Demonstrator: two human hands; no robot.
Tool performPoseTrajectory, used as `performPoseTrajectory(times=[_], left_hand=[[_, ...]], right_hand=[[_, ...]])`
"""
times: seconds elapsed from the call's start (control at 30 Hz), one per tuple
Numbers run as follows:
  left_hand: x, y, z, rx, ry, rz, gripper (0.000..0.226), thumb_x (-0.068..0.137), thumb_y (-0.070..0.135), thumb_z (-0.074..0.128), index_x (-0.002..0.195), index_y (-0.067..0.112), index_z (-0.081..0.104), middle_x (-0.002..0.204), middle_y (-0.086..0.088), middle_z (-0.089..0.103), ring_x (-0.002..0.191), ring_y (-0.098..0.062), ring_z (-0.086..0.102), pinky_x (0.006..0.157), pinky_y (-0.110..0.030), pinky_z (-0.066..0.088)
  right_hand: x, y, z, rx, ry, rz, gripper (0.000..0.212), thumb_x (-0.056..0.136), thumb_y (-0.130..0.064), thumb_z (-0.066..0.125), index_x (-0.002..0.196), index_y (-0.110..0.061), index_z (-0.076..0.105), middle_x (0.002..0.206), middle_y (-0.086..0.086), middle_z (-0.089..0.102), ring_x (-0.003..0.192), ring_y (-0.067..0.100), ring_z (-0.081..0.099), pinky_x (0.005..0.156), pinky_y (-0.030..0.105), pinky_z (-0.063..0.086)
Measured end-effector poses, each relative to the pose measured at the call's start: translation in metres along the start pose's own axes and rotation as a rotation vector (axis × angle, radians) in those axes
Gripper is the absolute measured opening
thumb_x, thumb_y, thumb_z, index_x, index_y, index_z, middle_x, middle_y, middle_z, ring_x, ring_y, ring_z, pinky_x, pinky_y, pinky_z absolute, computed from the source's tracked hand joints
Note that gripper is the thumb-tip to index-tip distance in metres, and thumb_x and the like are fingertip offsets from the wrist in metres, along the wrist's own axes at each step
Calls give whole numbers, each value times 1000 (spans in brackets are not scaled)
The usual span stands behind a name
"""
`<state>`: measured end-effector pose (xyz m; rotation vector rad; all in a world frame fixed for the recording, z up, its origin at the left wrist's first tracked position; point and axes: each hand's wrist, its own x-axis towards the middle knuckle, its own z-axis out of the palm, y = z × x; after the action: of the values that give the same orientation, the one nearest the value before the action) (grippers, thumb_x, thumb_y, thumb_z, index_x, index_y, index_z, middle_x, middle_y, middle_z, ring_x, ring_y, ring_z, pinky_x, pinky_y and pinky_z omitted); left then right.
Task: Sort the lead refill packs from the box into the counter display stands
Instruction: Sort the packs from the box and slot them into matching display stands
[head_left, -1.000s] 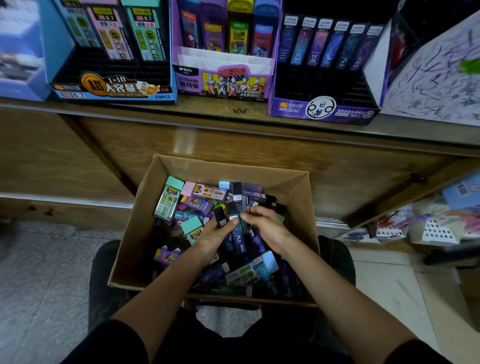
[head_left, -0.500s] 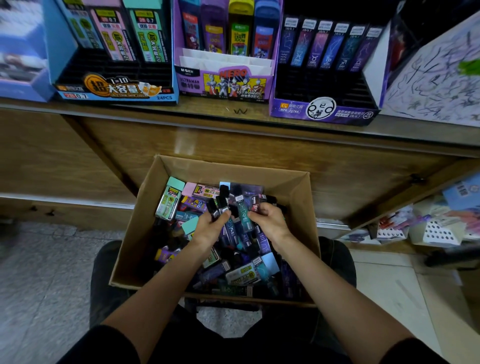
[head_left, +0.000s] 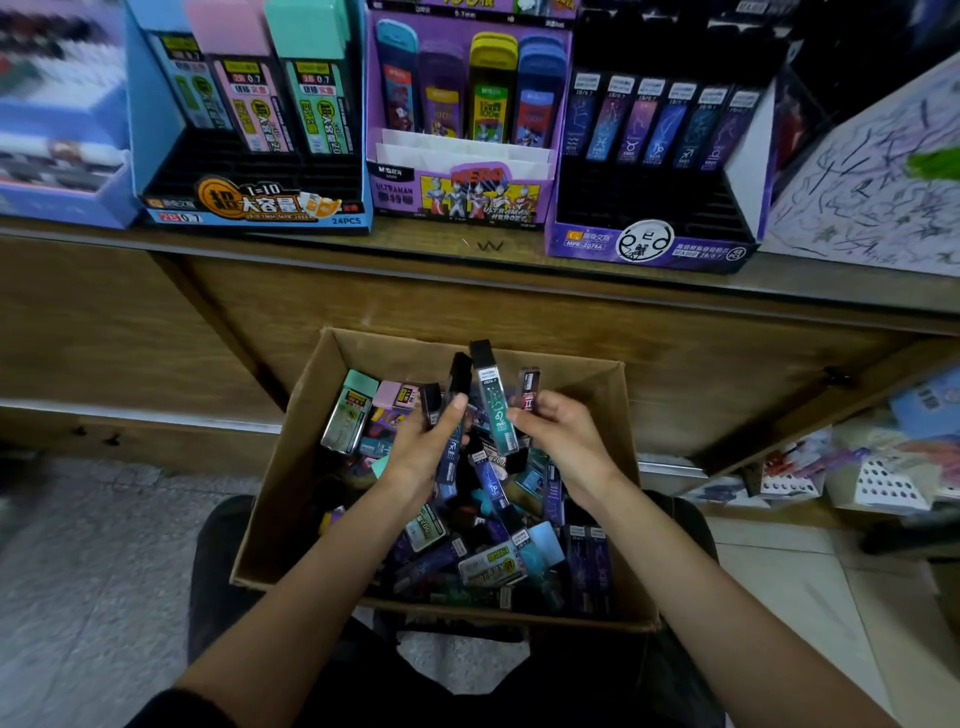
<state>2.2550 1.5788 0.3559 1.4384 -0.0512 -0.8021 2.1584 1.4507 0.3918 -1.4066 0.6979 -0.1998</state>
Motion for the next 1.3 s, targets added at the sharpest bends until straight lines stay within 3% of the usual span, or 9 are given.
performPoseTrajectory(times=[0.1,0.2,0.33,0.43,0.6,0.8,0.97,1.1,1.3], left_hand=[[-6,5,6,-117,-52,-10,63,74,53,62,118,8,58,97,-3,72,87,-15,69,82,-34,52],[-11,6,7,-175,-61,39,55,68,48,70,109,12,63,103,-7,72,99,-23,68,90,-40,51],[-16,11,6,-124,-65,133,27,77,34,68,99,18,67,95,-3,74,91,-19,70,75,-30,54],[-22,24,2,-95,-90,184,6,88,24,64,90,23,69,86,-5,73,79,-23,69,71,-35,56],[-31,50,-1,-78,-84,221,22,77,33,67,93,18,64,87,0,72,83,-17,69,78,-34,52],[-41,79,-1,-64,-190,229,36,70,38,65,97,15,59,77,4,69,73,-11,68,65,-26,55],[-49,94,-1,-102,-296,161,38,69,32,69,99,10,57,79,-1,70,75,-17,69,65,-29,57],[-51,104,1,-88,-259,154,43,62,28,74,97,11,58,78,-2,72,76,-19,70,62,-30,57],[-50,121,5,-115,-241,147,43,66,30,71,105,17,58,86,2,75,80,-15,72,59,-22,55]], right_hand=[[-11,-3,14,35,-26,25,17,86,-5,62,103,-5,67,102,11,71,93,19,68,80,25,54],[-19,-6,24,26,-50,16,18,86,-1,62,103,1,66,103,17,69,96,26,66,89,33,52],[-26,-14,28,-18,-61,-47,18,88,-8,62,104,0,66,101,14,70,95,22,66,87,29,53],[-30,-25,27,-35,-57,-110,18,94,-15,55,104,-4,64,80,11,66,68,13,64,66,19,53],[-36,-45,10,-105,-212,-121,21,96,-20,50,108,-13,65,70,6,56,43,12,44,47,19,39],[-38,-70,-5,-220,-468,-110,24,94,-6,48,112,-8,65,76,4,58,43,10,42,58,16,42],[-36,-94,-13,-270,-475,-69,11,90,-13,59,99,-6,60,76,-1,65,50,10,52,54,25,43],[-32,-110,-23,-410,-413,-32,31,80,-28,68,96,-5,57,75,4,66,52,13,55,50,26,41],[-31,-119,-34,238,-215,33,31,76,-2,65,105,2,56,85,7,63,73,11,63,65,19,52]])
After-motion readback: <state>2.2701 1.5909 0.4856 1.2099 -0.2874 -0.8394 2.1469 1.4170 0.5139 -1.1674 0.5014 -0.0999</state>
